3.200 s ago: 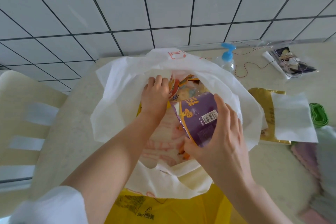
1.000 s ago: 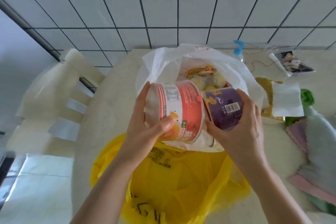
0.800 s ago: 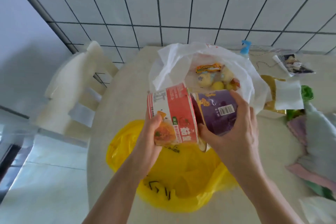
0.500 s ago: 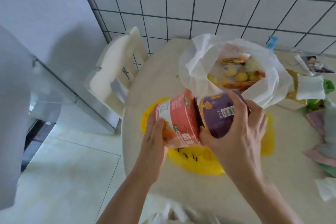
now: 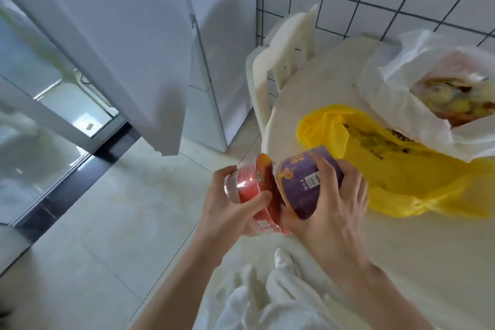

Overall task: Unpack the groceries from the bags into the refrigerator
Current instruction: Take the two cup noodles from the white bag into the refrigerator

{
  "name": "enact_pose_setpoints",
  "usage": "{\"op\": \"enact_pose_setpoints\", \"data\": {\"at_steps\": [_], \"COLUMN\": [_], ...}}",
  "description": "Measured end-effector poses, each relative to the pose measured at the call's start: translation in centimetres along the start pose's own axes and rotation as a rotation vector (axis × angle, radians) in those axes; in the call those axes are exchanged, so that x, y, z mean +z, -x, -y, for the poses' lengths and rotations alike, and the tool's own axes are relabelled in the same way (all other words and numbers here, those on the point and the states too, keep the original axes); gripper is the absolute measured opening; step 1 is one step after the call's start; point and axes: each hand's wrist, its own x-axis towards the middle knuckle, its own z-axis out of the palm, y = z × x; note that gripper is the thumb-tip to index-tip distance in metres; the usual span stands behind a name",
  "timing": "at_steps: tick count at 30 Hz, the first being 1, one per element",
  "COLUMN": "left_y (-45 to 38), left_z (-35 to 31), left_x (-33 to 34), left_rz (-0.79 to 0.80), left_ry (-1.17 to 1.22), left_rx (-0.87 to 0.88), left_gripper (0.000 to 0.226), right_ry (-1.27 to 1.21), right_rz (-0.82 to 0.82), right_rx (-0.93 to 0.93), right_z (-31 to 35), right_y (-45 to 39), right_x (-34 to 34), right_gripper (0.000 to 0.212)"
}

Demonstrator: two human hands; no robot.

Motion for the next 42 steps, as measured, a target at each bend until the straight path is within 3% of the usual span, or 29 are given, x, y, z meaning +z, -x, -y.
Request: {"op": "enact_pose_setpoints", "data": {"at_steps": [4,8,14,20,26,30,34,42], "left_y": [2.6,4.9,9.5,13.9,17.5,18.5,18.3,14.9], "left_z": [3.6,6.2,9.5,14.5,18.6,20.7,22.0,21.6], "left_x": [-3.7,-7.1,-10.5,-13.3,-18.6,-23.6,-29.0,-38.8], "left_rz": [-0.172,-0.344,-0.592,-0.800,-0.904,-0.912,-0.918,-0.845], "left_ry": [0.147,0.280,0.570,0.923,1.040,1.026,1.014,0.990], "left_rx": [-0.130,-0.195,-0.187,-0.167,-0.169,-0.194,-0.244,-0.265], "left_gripper": [0.071,0.066,0.063,0.071,0.084,0.076,0.073,0.063], "right_ry": [-0.084,-0.231,-0.460,-0.477,-0.555,-0.544,-0.595,-0.706], "right_rz": [0.153,0.409,0.780,1.056,1.214,1.244,1.255,1.254], "right_rx": [-0.115,-0.184,-0.046,0.061,0.170,0.173,0.198,0.373], "right_z": [1.7,2.8,4.6,7.0,12.7,18.0,23.4,30.7], "right_y": [1.6,1.8,1.3,3.0,5.5,7.3,8.9,9.7], "right_x": [1.3,2.3,4.9,8.6,12.1,14.7,17.1,20.9], "right_gripper": [0.091,0.096,0.084,0.095,0.070,0.074,0.061,0.060]}}
